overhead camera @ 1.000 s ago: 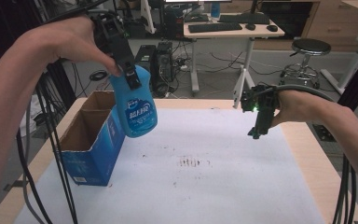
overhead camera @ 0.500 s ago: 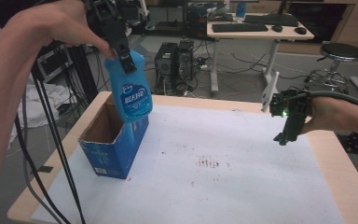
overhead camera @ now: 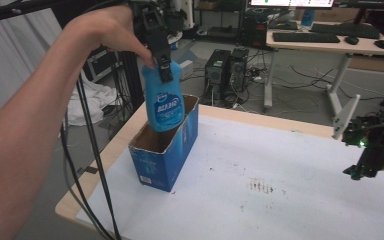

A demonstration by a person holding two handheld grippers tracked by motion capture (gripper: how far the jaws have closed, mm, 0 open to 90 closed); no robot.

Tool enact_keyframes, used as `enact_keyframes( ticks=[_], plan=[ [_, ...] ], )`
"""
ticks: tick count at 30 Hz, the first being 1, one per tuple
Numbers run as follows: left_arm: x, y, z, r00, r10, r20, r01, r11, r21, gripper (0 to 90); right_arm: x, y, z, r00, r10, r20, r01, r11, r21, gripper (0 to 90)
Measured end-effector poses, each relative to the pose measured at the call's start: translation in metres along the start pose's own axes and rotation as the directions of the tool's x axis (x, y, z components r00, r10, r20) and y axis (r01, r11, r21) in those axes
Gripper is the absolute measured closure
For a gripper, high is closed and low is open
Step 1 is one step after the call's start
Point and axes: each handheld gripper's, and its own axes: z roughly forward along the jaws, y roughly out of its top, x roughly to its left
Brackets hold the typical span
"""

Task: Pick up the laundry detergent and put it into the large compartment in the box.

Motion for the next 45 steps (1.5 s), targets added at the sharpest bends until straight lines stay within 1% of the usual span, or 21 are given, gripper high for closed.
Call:
enact_keyframes(
  ticks=[2, 3, 8, 10, 14, 24, 27, 29, 32, 35, 44, 45],
  plan=[
    [0.000, -0.002, 0.001, 1.0000, -0.005, -0.004, 0.005, 1.0000, 0.006, 36.4, 0.000, 0.000, 0.000, 1.0000, 0.004, 0.001, -0.004, 1.000, -0.002, 12.0],
    [0.000, -0.002, 0.002, 1.0000, 0.001, -0.005, -0.001, 0.9999, 0.012, 36.4, 0.000, 0.000, 0.000, 1.0000, 0.004, 0.001, -0.004, 1.000, -0.003, 12.0],
    [0.000, -0.003, 0.004, 0.9999, 0.002, -0.011, -0.002, 1.0000, 0.010, 36.4, 0.000, -0.002, 0.000, 1.0000, 0.004, 0.001, -0.004, 1.000, 0.002, 12.0],
    [0.000, -0.004, 0.005, 1.0000, 0.001, -0.008, 0.000, 0.9998, 0.018, 36.3, 0.001, -0.002, 0.000, 1.0000, 0.005, 0.002, -0.005, 1.000, 0.003, 12.0],
    [0.002, -0.006, 0.008, 1.0000, -0.002, -0.004, 0.002, 0.9999, 0.014, 36.4, 0.001, -0.001, 0.000, 1.0000, 0.005, 0.004, -0.005, 1.000, 0.001, 12.0],
    [0.007, -0.010, 0.022, 0.9999, 0.002, -0.013, -0.002, 0.9995, 0.031, 36.4, 0.001, 0.001, 0.001, 1.0000, -0.001, 0.000, 0.001, 1.000, 0.005, 12.0],
    [0.008, -0.011, 0.030, 0.9999, 0.001, -0.014, 0.000, 0.9992, 0.039, 36.4, 0.001, 0.002, 0.002, 1.0000, -0.006, 0.003, 0.006, 1.000, 0.005, 12.0],
    [0.008, -0.012, 0.037, 0.9999, 0.007, -0.010, -0.007, 0.9989, 0.046, 36.4, 0.001, 0.002, 0.002, 1.0000, -0.006, 0.000, 0.006, 1.000, 0.008, 12.0],
    [0.009, -0.013, 0.049, 0.9998, 0.017, -0.004, -0.017, 0.9981, 0.060, 36.4, 0.001, 0.003, 0.003, 0.9999, -0.010, 0.000, 0.010, 1.000, 0.008, 12.0],
    [0.010, -0.014, 0.061, 0.9999, 0.016, -0.003, -0.016, 0.9975, 0.069, 36.4, 0.002, 0.004, 0.004, 0.9999, -0.014, 0.003, 0.014, 1.000, 0.011, 12.0],
    [0.009, -0.019, 0.096, 0.9988, 0.049, 0.002, -0.049, 0.9959, 0.077, 36.4, 0.003, 0.006, 0.005, 0.9997, -0.026, 0.003, 0.026, 1.000, 0.016, 12.0],
    [0.010, -0.020, 0.100, 0.9983, 0.058, 0.004, -0.058, 0.9952, 0.079, 36.4, 0.004, 0.006, 0.005, 0.9999, -0.016, 0.002, 0.016, 1.000, 0.020, 12.0]
  ],
)
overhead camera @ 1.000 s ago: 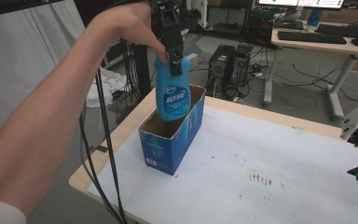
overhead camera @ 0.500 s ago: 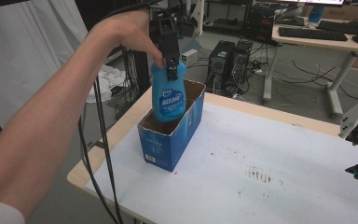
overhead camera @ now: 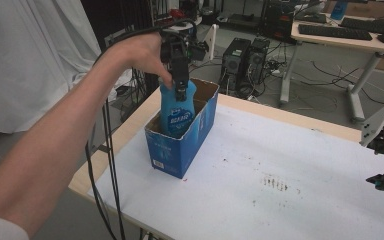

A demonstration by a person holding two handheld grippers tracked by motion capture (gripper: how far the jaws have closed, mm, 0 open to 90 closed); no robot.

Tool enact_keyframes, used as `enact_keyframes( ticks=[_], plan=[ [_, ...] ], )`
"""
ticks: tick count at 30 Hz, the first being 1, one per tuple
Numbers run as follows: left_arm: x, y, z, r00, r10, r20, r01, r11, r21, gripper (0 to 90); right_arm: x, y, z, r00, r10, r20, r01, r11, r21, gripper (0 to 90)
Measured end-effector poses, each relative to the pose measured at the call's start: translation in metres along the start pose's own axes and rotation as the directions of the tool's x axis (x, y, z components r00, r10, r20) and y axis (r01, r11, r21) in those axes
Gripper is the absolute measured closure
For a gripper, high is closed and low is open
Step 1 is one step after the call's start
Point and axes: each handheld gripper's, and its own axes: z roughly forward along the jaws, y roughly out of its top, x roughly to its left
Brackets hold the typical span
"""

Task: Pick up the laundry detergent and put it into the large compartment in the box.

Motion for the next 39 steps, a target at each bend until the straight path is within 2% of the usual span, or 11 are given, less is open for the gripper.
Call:
enact_keyframes(
  ticks=[1, 3, 11, 13, 19, 28, 39],
  plan=[
    [0.000, 0.000, 0.000, 1.0000, 0.000, 0.000, 0.000, 1.0000, 0.000, 36.4, 0.000, 0.000, 0.000, 1.0000, 0.000, 0.000, 0.000, 1.000, 0.000, 12.0],
    [0.000, -0.002, 0.014, 0.9999, 0.015, 0.005, -0.015, 0.9999, 0.005, 36.4, 0.000, 0.001, 0.001, 1.0000, -0.009, -0.001, 0.009, 1.000, -0.002, 12.0],
    [-0.001, -0.005, 0.047, 0.9990, 0.041, 0.017, -0.042, 0.9989, 0.023, 36.4, 0.001, 0.003, 0.001, 0.9999, -0.016, -0.001, 0.016, 1.000, 0.000, 12.0],
    [-0.002, -0.005, 0.053, 0.9984, 0.054, 0.014, -0.055, 0.9983, 0.020, 36.4, 0.001, 0.003, 0.001, 0.9998, -0.018, -0.003, 0.018, 1.000, 0.000, 12.0],
    [-0.003, -0.009, 0.068, 0.9982, 0.060, 0.008, -0.060, 0.9981, 0.010, 36.3, 0.001, 0.004, 0.002, 0.9998, -0.018, 0.000, 0.018, 1.000, 0.004, 12.0],
    [-0.002, -0.011, 0.076, 0.9954, 0.095, 0.001, -0.095, 0.9954, 0.003, 36.3, 0.001, 0.004, 0.004, 0.9998, -0.021, -0.005, 0.021, 1.000, 0.007, 12.0],
    [-0.002, -0.010, 0.085, 0.9945, 0.103, 0.020, -0.102, 0.9946, -0.016, 36.3, 0.000, 0.005, 0.006, 0.9998, -0.018, -0.009, 0.018, 1.000, 0.010, 12.0]
  ],
)
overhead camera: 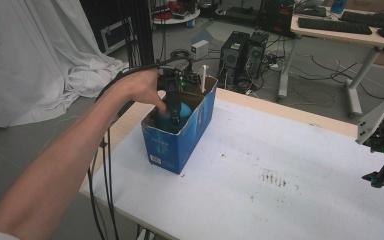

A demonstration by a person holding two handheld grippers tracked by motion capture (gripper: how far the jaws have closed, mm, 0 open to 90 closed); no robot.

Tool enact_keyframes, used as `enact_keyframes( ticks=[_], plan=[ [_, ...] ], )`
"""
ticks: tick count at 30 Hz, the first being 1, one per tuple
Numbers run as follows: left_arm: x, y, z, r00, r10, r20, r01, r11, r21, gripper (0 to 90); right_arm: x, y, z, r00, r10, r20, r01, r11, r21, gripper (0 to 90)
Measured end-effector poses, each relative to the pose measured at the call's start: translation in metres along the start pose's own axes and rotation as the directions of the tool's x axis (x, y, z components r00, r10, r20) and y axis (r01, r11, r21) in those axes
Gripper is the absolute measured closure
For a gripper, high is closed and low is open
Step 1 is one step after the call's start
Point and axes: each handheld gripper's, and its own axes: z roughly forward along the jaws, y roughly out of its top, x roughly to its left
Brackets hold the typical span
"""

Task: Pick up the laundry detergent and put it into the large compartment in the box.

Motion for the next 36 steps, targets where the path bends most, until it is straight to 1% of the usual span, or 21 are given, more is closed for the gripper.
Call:
enact_keyframes(
  ticks=[5, 6, 9, 10, 11, 14, 16, 18, 30, 36],
  plan=[
    [0.0004, 0.0008, 0.0014, 0.9999, 0.010, 0.004, -0.010, 1.0000, 0.000, 36.2, 0.0001, -0.0001, 0.0011, 1.0000, 0.003, -0.001, -0.003, 1.000, 0.000, 12.0],
    [0.0002, 0.0012, 0.0020, 0.9999, 0.009, 0.005, -0.009, 0.9999, -0.006, 36.2, 0.0001, 0.0000, 0.0016, 1.0000, 0.001, -0.002, -0.001, 1.000, -0.002, 12.0],
    [-0.0011, 0.0034, 0.0021, 0.9997, 0.024, 0.003, -0.024, 0.9997, -0.002, 36.1, 0.0002, 0.0000, 0.0024, 1.0000, 0.001, -0.004, -0.001, 1.000, -0.002, 12.0],
    [-0.0021, 0.0041, 0.0023, 0.9998, 0.022, 0.002, -0.022, 0.9998, -0.004, 36.1, 0.0001, 0.0002, 0.0025, 1.0000, -0.003, -0.004, 0.003, 1.000, -0.002, 12.0],
    [-0.0020, 0.0046, 0.0020, 0.9995, 0.031, 0.001, -0.031, 0.9995, 0.002, 36.1, 0.0002, 0.0002, 0.0026, 1.0000, -0.003, -0.004, 0.003, 1.000, -0.003, 12.0],
    [-0.0031, 0.0052, 0.0025, 0.9997, 0.024, -0.001, -0.024, 0.9997, -0.003, 36.0, 0.0005, 0.0001, 0.0021, 1.0000, 0.001, -0.004, -0.001, 1.000, -0.001, 12.0],
    [-0.0031, 0.0051, 0.0022, 0.9995, 0.031, -0.001, -0.031, 0.9995, 0.002, 35.9, 0.0007, -0.0002, 0.0021, 1.0000, 0.002, -0.003, -0.002, 1.000, -0.005, 12.0],
    [-0.0031, 0.0049, 0.0023, 0.9996, 0.028, -0.004, -0.028, 0.9996, 0.002, 35.9, 0.0006, -0.0004, 0.0020, 1.0000, 0.001, -0.004, -0.001, 1.000, -0.005, 12.0],
    [-0.0026, 0.0052, 0.0029, 0.9998, 0.020, 0.005, -0.020, 0.9998, -0.004, 35.7, 0.0006, -0.0020, 0.0006, 1.0000, 0.003, -0.004, -0.003, 1.000, -0.008, 12.0],
    [-0.0028, 0.0056, 0.0027, 0.9998, 0.018, 0.001, -0.018, 0.9998, 0.009, 35.5, 0.0006, -0.0018, -0.0003, 1.0000, 0.007, -0.002, -0.007, 1.000, -0.016, 12.0]
  ],
)
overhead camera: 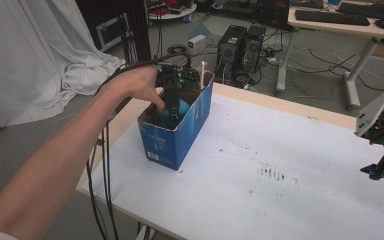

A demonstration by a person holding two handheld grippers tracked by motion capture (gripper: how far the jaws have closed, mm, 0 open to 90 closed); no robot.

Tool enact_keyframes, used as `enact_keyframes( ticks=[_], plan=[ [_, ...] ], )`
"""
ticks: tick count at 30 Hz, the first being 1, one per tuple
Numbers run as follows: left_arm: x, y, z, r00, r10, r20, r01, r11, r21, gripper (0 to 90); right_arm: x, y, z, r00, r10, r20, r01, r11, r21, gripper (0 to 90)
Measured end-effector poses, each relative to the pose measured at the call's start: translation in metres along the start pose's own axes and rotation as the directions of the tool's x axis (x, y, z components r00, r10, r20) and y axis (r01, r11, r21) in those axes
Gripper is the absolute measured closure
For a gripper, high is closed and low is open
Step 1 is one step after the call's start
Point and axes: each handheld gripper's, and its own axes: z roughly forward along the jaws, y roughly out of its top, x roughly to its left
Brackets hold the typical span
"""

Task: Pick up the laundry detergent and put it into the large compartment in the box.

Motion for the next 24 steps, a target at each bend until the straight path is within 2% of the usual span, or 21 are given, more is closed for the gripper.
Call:
enact_keyframes(
  ticks=[3, 24],
  plan=[
    [0.0010, -0.0001, 0.0010, 0.9999, -0.012, -0.002, 0.012, 0.9999, 0.003, 34.5, 0.0001, -0.0002, -0.0001, 1.0000, -0.003, -0.001, 0.003, 1.000, 0.003, 12.0],
    [0.0041, -0.0021, 0.0007, 0.9995, -0.028, 0.016, 0.028, 0.9996, 0.006, 28.8, 0.0009, -0.0006, -0.0011, 1.0000, 0.001, -0.002, -0.001, 1.000, 0.003, 12.0]
  ],
)
